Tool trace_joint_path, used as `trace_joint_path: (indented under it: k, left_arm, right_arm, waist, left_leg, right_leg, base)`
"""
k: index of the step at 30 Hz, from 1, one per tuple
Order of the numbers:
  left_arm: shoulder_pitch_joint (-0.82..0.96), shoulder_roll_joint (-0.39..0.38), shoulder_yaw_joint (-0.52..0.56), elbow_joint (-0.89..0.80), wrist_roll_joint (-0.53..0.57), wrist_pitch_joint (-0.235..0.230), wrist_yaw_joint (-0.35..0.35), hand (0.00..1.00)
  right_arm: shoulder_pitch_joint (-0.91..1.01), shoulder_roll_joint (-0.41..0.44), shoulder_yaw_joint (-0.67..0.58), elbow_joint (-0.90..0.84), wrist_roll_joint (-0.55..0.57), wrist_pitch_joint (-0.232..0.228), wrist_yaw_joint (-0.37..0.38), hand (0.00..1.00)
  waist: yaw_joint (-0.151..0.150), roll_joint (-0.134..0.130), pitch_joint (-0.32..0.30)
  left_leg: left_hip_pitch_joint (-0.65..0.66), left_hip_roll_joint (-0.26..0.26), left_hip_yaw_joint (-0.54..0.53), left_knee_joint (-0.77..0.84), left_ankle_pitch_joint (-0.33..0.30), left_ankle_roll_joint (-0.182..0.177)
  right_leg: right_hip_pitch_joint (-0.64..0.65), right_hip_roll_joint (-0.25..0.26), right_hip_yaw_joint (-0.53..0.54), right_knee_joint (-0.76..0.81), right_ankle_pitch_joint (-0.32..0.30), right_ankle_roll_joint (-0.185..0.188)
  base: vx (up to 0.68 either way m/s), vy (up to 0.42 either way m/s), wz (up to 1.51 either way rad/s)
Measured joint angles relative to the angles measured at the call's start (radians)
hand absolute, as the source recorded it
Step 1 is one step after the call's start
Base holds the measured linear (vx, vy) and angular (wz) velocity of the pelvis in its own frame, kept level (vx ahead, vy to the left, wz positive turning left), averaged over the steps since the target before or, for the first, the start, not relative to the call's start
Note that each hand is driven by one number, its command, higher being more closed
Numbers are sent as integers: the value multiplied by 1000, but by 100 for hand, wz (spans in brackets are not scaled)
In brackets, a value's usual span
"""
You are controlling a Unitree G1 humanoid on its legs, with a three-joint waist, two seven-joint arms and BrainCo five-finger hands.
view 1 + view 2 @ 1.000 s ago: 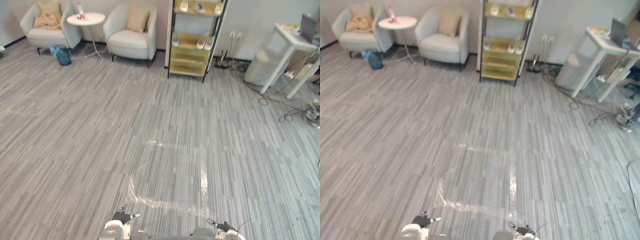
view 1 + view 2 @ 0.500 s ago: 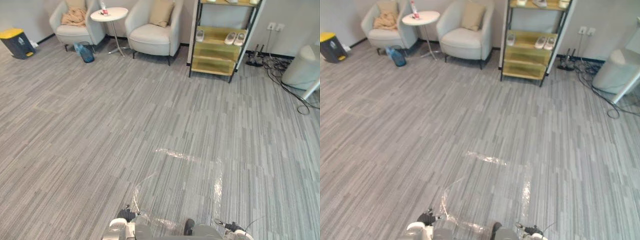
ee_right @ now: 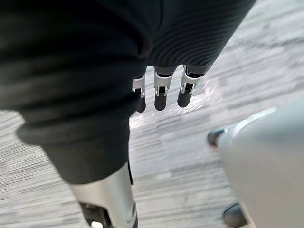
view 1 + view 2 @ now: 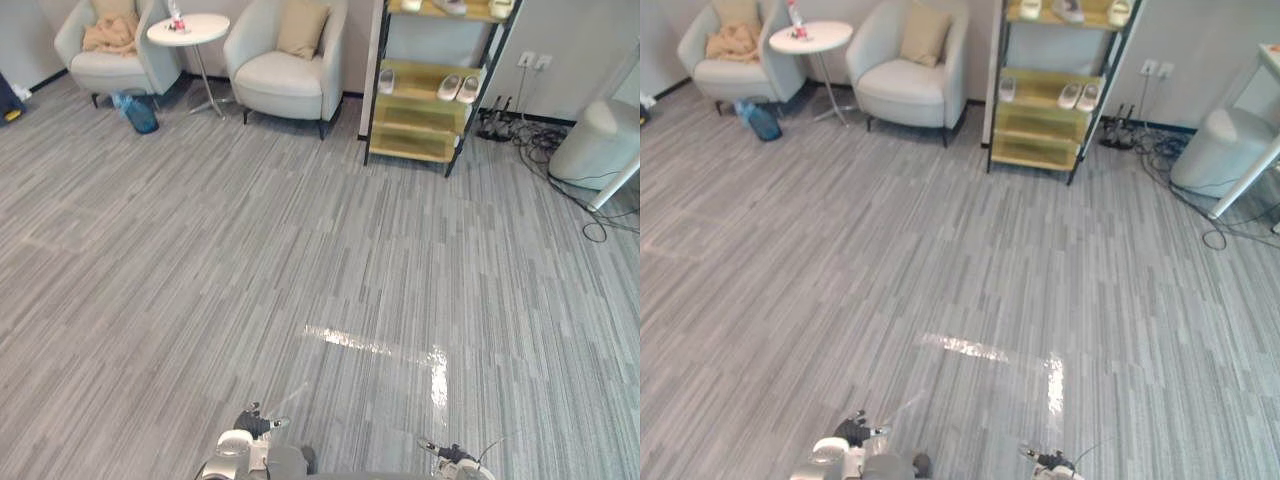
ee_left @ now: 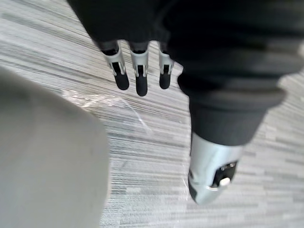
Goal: Pick up cushions and gather them together orderly.
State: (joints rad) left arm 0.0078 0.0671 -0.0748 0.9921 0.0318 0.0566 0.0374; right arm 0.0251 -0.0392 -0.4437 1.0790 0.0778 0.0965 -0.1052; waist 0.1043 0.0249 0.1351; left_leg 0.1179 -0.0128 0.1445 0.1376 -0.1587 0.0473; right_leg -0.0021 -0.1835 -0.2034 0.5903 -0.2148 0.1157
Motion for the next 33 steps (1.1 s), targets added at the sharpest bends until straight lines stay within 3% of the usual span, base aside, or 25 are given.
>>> trace_joint_path:
  k: [2,4,6,7,8,11,13,14,15,17,19,20,22,23,24,29,33]
  left_arm:
    - [1,9,-5,1,-17,-1,0,0]
    - [2,17,-27,2,-16,-1,1,0]
    - [-6,24,-29,-1,-19,-3,4,0]
    - [-5,29,-30,0,-19,-3,4,0]
    - [-10,35,-29,7,-17,-4,7,0]
    - [-8,8,-20,28,-16,-3,7,0]
    - [-11,7,-20,39,-15,-3,4,0]
    - [-12,9,-20,33,-14,-4,2,0]
    - [-15,16,-19,12,-15,-5,3,0]
    - [-17,10,-19,-7,-15,-5,3,0]
    - [-16,2,-20,-6,-16,-4,3,0]
    - [-16,-1,-19,-6,-16,-4,3,0]
    - [-20,-1,-19,-11,-15,-4,4,0]
    - [-18,-8,-18,-14,-17,-4,5,0]
    - [-16,-10,-10,-16,-16,-4,6,0]
    - [-3,-8,20,-6,6,0,5,0]
    - [4,-6,32,-6,6,0,4,0]
  right_arm:
    - [9,-1,-2,-3,0,-2,1,0]
    - [9,-2,-3,-3,1,-5,1,0]
    - [-2,0,-3,2,1,-5,3,0]
    - [-9,4,-2,4,1,-5,5,0]
    - [-13,2,-5,7,4,-6,8,0]
    - [-19,-21,-5,8,1,-9,6,0]
    - [-24,-19,-2,11,1,-9,7,0]
    - [-22,-18,1,20,1,-9,7,0]
    - [-26,-22,14,34,1,-10,7,0]
    - [-25,-38,16,34,3,-11,6,0]
    - [-17,-45,15,37,3,-7,4,0]
    - [-15,-49,13,36,3,-6,-1,0]
    - [-17,-46,12,36,3,-5,-2,0]
    - [-9,-50,3,35,3,-6,-2,0]
    - [-6,-51,1,35,3,-5,-2,0]
    - [19,-21,18,-3,1,-2,3,0]
    - [45,4,25,-40,1,-2,6,0]
  waist:
    - [-16,-8,-2]
    - [-21,-9,-1]
    - [-22,-23,6]
    - [-22,-35,14]
    - [-27,-35,24]
    - [-37,6,18]
    - [-45,24,16]
    - [-44,14,20]
    - [-38,7,27]
    - [-26,22,36]
    - [-22,33,33]
    - [-22,33,32]
    - [-18,26,37]
    - [-7,43,30]
    - [-3,47,26]
    - [3,10,-5]
    - [2,-2,-17]
  left_leg:
    - [6,5,-49,-2,0,0]
    - [6,10,-75,-2,0,-1]
    - [15,13,-76,-2,-19,-33]
    - [26,6,-76,-2,-26,-44]
    - [36,4,-81,-3,-34,-56]
    - [54,58,-69,-12,-62,-97]
    - [39,101,-71,87,-101,-132]
    - [-3,111,-77,190,-111,-148]
    - [-100,125,-103,391,-108,-154]
    - [-176,149,-126,563,-92,-158]
    - [-183,155,-129,572,-114,-131]
    - [-183,127,-133,492,-158,-118]
    - [-189,73,-168,337,-168,-118]
    - [-170,51,-219,167,-59,-129]
    - [-157,46,-212,153,-42,-115]
    - [-46,-36,-192,34,-8,-66]
    - [-27,-55,-214,23,-8,-65]
  right_leg:
    - [-39,-15,-79,-49,-25,-9]
    - [-44,-6,-95,-156,-9,-20]
    - [-70,0,-86,-315,89,-41]
    - [-74,2,-75,-363,155,-44]
    - [-83,5,-54,-357,180,-45]
    - [-78,68,-32,-376,162,-72]
    - [-35,119,-27,-416,142,-86]
    - [-24,128,-26,-428,138,-92]
    - [1,139,-27,-439,134,-99]
    - [28,163,-25,-457,136,-110]
    - [38,164,-18,-464,136,-118]
    - [39,145,-12,-475,142,-121]
    - [40,114,-5,-482,147,-103]
    - [41,110,14,-480,150,-79]
    - [43,109,25,-479,152,-69]
    - [92,33,49,-492,132,-17]
    - [113,17,44,-496,126,-15]
  base:
    - [185,-87,54]
    - [117,-117,56]
    - [119,-161,25]
    - [76,-156,-1]
    - [117,-239,-16]
    - [109,-198,-36]
    - [70,-172,-22]
    - [31,-156,-7]
    - [28,-137,-3]
    - [84,-108,-9]
    - [120,22,-3]
    - [125,111,6]
    - [98,131,-6]
    - [102,142,-27]
    - [146,168,-33]
    - [182,151,-3]
    - [129,64,13]
